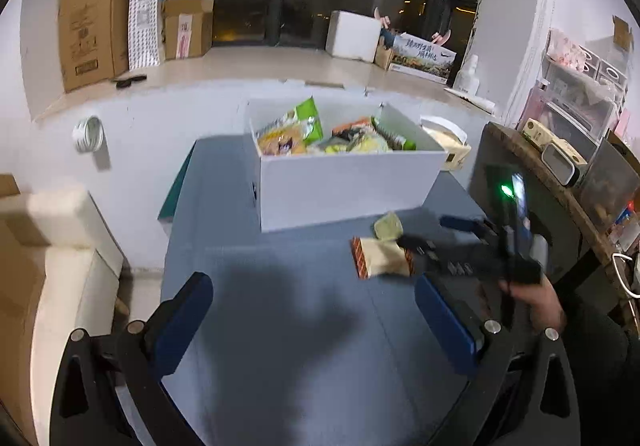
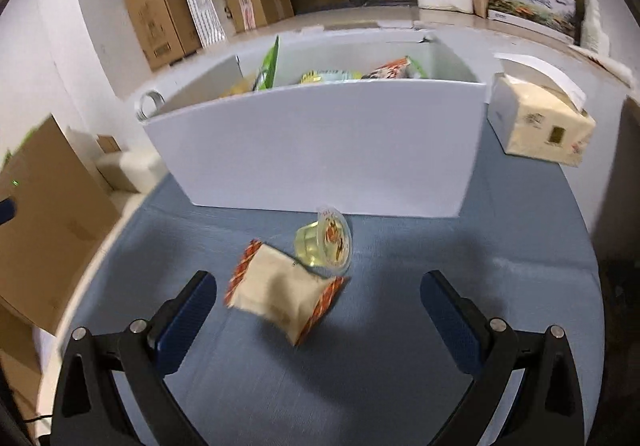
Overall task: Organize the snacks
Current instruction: 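Grasp the small yellow jelly cup with the right gripper and lift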
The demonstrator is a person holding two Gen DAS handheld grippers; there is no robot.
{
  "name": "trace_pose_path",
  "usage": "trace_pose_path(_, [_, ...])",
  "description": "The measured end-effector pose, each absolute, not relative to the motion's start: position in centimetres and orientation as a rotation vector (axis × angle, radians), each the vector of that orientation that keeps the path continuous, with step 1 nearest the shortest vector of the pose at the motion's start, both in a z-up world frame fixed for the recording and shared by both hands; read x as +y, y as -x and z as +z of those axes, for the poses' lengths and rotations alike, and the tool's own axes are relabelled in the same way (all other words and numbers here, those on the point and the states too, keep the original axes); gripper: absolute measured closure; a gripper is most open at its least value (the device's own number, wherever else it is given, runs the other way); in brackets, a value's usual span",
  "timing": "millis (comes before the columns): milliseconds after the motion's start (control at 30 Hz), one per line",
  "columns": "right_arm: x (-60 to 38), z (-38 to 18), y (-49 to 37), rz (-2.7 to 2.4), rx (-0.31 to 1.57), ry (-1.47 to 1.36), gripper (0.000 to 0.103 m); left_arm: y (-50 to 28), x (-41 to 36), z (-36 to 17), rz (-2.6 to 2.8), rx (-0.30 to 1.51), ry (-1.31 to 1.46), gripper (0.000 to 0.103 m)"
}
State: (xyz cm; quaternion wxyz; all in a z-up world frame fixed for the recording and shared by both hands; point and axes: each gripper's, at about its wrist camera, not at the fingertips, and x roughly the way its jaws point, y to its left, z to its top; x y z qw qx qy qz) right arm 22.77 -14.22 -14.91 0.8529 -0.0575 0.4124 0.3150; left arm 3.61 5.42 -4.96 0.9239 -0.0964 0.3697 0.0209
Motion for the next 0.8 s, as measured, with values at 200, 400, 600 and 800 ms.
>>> trace_pose_path(200, [-11.8, -16.8, -25.5, 0.614, 0.93, 0.14, 0.0, -3.4, 5.2, -6.5, 0.051, 0.778, 0.207, 0.0])
trace_pose_path(400, [-10.6, -18.3, -26.2, 0.578, 0.962, 0.208, 0.061, -3.6, 4.2, -7.3, 0.04, 0.779, 0.186, 0.0])
trace_pose_path(600, [-12.0, -17.2, -25.7, 0.603, 0.945, 0.177, 0.071, -4.9, 2.3, -8.3, -0.003, 0.802, 0.144, 0.0])
trace_pose_path(800, [-15.7, -14.2, -23.9, 0.683, 0.897, 0.074, 0.071, -8.7, 0.0, -9.9, -0.068, 0.848, 0.102, 0.0])
